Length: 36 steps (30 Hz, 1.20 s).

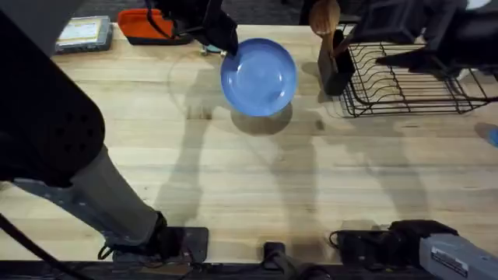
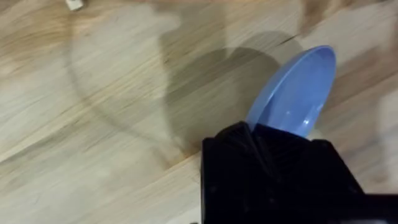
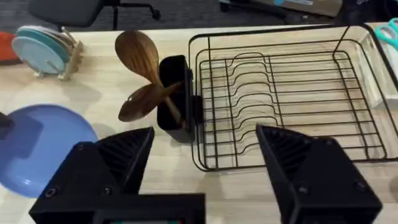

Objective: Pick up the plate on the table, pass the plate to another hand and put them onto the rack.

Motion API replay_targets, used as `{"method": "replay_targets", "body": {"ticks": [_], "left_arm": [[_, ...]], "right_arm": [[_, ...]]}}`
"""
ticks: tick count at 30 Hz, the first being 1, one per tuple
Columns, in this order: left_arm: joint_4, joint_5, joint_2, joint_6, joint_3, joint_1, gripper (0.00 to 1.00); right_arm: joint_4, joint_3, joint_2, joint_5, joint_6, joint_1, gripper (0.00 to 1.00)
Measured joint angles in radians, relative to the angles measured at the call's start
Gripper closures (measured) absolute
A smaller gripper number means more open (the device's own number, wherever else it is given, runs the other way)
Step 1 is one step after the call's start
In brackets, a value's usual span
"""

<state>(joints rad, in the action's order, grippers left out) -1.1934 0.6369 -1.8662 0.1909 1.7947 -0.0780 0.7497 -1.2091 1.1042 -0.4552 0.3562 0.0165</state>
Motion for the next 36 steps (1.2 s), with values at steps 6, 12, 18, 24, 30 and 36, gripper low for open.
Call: {"method": "replay_targets", "body": {"ticks": [6,12,18,24,30,36], "left_arm": [[0.000,0.000,0.000,-0.009,0.000,0.000,0.959],[0.000,0.000,0.000,-0.011,0.000,0.000,0.959],[0.000,0.000,0.000,-0.011,0.000,0.000,0.959],[0.000,0.000,0.000,-0.011,0.000,0.000,0.959],[0.000,0.000,0.000,-0.011,0.000,0.000,0.959],[0.000,0.000,0.000,-0.011,0.000,0.000,0.959]], "right_arm": [[0.006,0.000,0.008,0.103,0.011,0.116,0.009],[0.006,0.000,0.008,0.265,0.028,0.284,0.009],[0.010,0.000,0.027,0.477,0.063,0.456,0.009],[0.008,0.000,0.104,0.523,0.094,0.498,0.009],[-0.018,0.000,0.185,0.538,0.105,0.530,0.009],[-0.053,0.000,0.273,0.542,0.116,0.530,0.009]]}}
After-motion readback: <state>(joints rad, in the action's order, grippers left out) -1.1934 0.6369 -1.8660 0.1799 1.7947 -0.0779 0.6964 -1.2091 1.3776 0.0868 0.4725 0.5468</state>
